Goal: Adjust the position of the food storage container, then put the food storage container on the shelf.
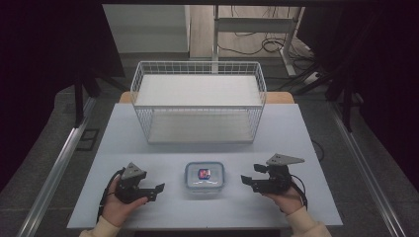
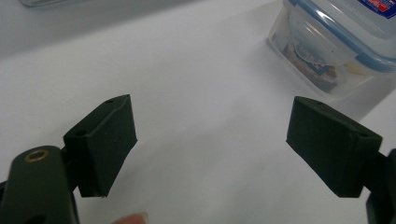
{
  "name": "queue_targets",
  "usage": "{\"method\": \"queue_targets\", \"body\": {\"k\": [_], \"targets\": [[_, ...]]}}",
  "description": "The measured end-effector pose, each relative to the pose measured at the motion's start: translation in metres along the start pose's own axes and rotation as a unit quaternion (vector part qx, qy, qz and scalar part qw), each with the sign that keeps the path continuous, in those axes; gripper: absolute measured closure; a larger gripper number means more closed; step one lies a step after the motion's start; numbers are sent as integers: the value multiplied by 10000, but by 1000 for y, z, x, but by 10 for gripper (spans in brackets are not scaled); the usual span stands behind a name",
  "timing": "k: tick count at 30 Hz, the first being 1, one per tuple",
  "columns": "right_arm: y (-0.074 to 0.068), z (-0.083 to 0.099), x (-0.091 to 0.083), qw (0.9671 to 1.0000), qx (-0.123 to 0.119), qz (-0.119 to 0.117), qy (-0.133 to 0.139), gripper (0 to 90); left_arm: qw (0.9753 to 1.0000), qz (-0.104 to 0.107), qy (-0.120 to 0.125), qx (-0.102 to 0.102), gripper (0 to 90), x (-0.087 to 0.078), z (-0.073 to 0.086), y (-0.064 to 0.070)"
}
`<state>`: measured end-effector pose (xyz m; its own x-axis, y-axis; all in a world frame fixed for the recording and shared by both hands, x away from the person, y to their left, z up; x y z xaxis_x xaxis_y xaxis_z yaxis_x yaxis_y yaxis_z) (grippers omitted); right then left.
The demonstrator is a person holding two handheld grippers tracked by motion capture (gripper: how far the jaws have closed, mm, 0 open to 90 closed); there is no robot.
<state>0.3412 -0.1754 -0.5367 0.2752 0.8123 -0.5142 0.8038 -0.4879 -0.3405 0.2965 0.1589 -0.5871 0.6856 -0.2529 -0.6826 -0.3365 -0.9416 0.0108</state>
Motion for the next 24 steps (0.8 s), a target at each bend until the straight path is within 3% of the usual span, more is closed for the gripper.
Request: {"method": "queue_targets", "body": {"k": [2,3,8,13,20,24], "targets": [[-1,0,1,10000,-10,-12,4,250,10000,-18,6,12,154,0,0,0],[-1,1,2,9999,-44,104,-14,224,10000,-17,8,13,155,0,0,0],[-3,2,4,10000,23,87,-15,217,10000,0,30,19,154,-2,-1,1],[-4,1,4,9999,127,58,44,193,9999,-66,100,-101,123,-4,-7,-1],[-4,5,5,9994,346,-73,42,185,9993,83,31,-366,120,-3,-11,0],[-8,4,4,9994,322,-147,55,174,9993,142,73,-331,121,-4,-13,4]]}}
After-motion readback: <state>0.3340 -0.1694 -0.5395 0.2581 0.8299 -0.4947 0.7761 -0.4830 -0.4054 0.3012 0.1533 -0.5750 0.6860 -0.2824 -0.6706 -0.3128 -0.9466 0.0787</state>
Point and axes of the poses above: each handheld gripper's, and its own axes: x roughly forward along the jaws, z roughly out of its underside, y roughly to its right, the point moved 9 cm from there along x, roughly forward along the jaws, and after that the axes turned 14 degrees about -z, right-handed, at the moved point
